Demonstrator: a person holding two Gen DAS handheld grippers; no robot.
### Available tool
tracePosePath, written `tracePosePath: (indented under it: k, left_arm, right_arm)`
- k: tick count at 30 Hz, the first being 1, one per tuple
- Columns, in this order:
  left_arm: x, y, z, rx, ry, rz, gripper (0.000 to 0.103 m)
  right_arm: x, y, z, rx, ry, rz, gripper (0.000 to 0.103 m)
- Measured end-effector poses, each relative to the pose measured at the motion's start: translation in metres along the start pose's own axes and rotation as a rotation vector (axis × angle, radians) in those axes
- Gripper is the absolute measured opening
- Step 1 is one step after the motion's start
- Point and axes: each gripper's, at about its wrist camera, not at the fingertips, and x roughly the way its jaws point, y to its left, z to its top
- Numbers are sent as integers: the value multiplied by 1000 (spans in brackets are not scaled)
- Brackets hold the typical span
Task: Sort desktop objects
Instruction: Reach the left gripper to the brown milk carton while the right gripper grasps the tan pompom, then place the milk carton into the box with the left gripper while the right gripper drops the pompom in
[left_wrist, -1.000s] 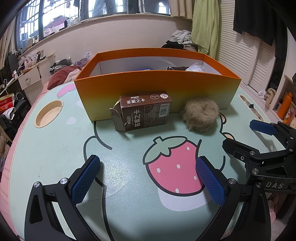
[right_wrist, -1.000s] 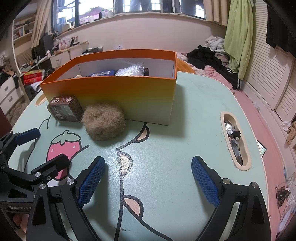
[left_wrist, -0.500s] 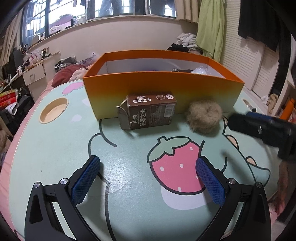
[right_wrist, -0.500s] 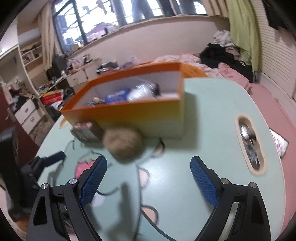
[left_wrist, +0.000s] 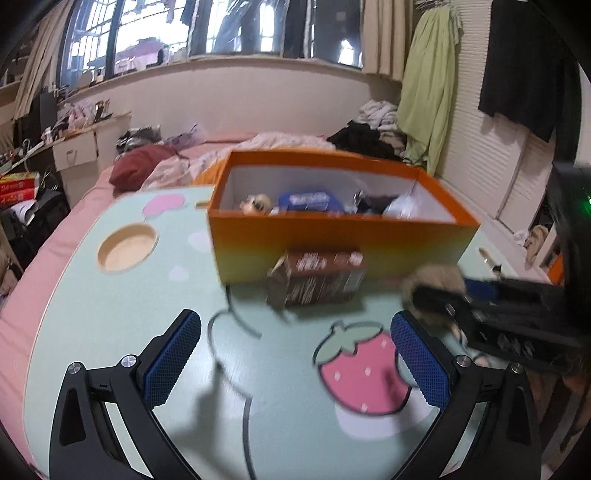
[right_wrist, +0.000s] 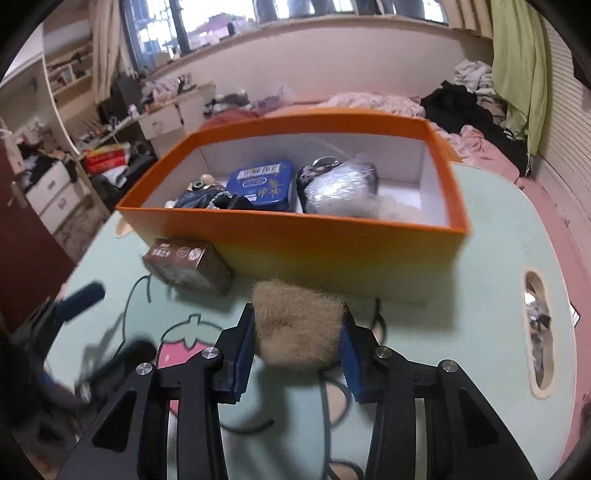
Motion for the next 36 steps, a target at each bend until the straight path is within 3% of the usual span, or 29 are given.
tracePosePath:
  k: [3,7,9,10,20,23,27,30,31,32,33,35,36]
  left_arm:
    - [21,-5,13,22,63,-20,101]
    - [46,-7,25,-1,122,0,88]
    - [58,-5,26,-10,162,1,62]
    - [59,-4,25,-12,160,12,58]
    - [6,-6,19,37,4,-69,58]
    - [-16,-12,35,41,-66,-98,58]
    - [-23,-16,68,62,-127,-82,58]
    - [-6,-14,98,28,-118,-84,61]
    - [10,-13,107,29,-79,-75,66]
    - [22,-13,110,28,-42,-50,82]
    - [38,-12,111,14,8,9,86]
    - [56,-8,105,-1,40,48,86]
    - [62,-5,98,-8,51,37,86]
  right_arm:
    - [-14,-10,-5,14,-29,10,40]
    - [-25,-20,-8,36,-51,8,40]
    - [-27,-21,-8,43,-55,11,40]
    - [-27,-21,-9,43,-57,6,40]
    - [-33,-4,-16,-44,-109,-152,40]
    - [-39,-1,-11,-44,-131,-138,40]
    - [-49,4,20,-50,-187,-119,40]
    - [-42,2,53,-33,-206,-111,40]
    - [-35,0,63,-30,-198,-113,41]
    - [-27,-1,71,-35,-183,-119,45]
    - [-14,-2,77,-45,-154,-131,59]
    - [12,-5,81,-66,-77,-166,90]
    - [20,-1,78,-105,-66,-168,89]
